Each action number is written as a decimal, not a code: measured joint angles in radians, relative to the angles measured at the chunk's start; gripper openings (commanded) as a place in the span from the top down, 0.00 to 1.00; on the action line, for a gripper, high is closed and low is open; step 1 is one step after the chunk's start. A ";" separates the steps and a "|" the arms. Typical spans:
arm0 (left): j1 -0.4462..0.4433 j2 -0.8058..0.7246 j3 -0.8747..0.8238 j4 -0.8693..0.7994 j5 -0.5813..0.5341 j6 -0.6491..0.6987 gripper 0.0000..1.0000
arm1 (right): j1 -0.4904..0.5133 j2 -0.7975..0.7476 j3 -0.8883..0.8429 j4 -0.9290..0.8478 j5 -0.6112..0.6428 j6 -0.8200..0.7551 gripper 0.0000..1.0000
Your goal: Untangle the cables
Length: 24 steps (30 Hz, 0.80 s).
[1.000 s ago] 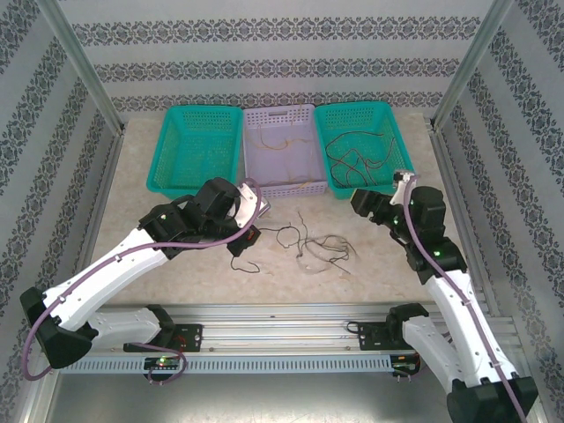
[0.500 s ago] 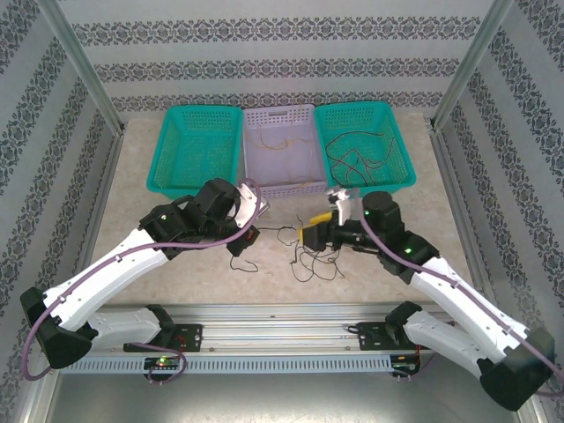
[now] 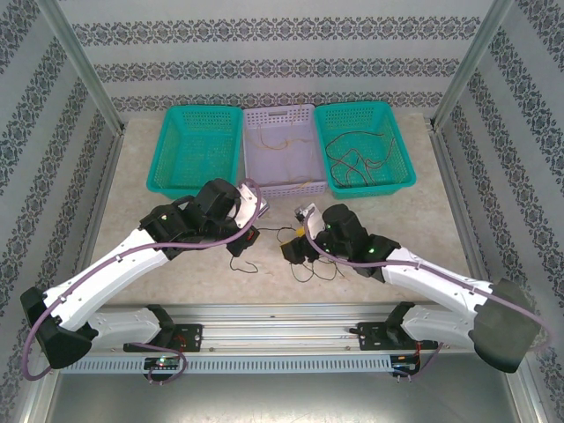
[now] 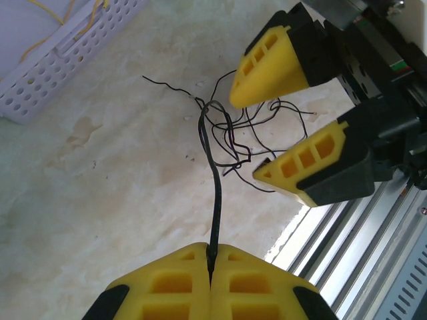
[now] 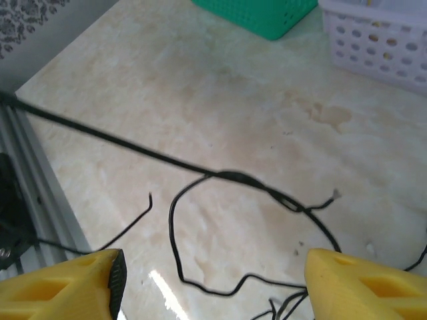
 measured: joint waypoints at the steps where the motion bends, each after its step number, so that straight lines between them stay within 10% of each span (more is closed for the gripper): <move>1: 0.000 0.000 0.000 0.000 0.000 0.000 1.00 | 0.000 0.012 0.000 0.021 0.003 0.000 0.31; 10: 0.001 0.000 0.000 0.000 0.000 0.000 1.00 | 0.026 0.143 0.001 0.096 -0.012 0.004 0.46; 16: 0.001 0.000 0.000 0.000 0.000 0.000 1.00 | 0.026 0.141 0.002 0.120 -0.016 0.004 1.00; 24: 0.003 -0.004 -0.003 0.000 -0.035 0.000 1.00 | -0.187 -0.137 -0.029 0.054 -0.117 0.068 1.00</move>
